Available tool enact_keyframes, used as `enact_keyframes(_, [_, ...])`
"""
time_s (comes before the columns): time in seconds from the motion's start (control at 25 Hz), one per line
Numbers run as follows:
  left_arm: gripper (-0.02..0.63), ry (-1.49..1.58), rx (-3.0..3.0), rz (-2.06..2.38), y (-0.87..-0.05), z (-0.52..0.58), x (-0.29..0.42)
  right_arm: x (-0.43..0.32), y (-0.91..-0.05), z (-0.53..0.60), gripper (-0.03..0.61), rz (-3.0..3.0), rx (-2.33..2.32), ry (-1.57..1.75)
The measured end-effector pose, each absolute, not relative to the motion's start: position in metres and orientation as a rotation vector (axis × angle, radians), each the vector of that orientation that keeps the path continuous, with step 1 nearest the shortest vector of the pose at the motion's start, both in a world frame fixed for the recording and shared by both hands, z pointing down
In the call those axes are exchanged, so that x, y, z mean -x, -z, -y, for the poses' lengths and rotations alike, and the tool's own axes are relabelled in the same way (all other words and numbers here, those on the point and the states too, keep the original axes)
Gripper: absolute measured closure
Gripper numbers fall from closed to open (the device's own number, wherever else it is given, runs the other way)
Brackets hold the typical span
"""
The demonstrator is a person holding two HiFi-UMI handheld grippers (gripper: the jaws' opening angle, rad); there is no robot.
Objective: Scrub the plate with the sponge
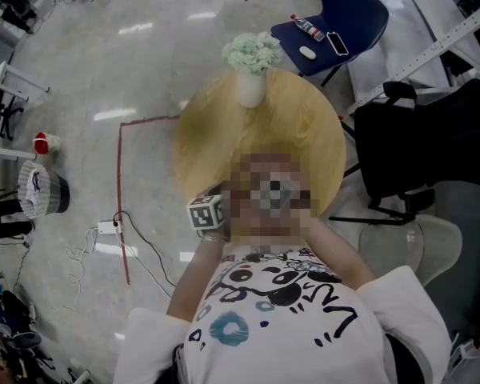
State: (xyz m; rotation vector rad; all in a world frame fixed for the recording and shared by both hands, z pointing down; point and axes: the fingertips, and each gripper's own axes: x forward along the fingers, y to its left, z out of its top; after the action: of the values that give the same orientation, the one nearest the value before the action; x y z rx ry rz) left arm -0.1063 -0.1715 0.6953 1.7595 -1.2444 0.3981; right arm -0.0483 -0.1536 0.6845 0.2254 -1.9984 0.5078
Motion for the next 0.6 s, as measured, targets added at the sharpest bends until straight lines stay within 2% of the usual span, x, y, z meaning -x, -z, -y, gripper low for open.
enact_keyframes(0.36, [0.588,-0.421,-1.756,1.313,-0.696,0.170,0.108,0.021,-0.682,0.155,0.454,1.941,-0.190,-0.490])
enact_keyframes(0.6, [0.588,-0.373,-1.727,1.313,-0.697,0.168,0.108,0.027,-0.687,0.178,0.454,1.960,-0.252,-0.469])
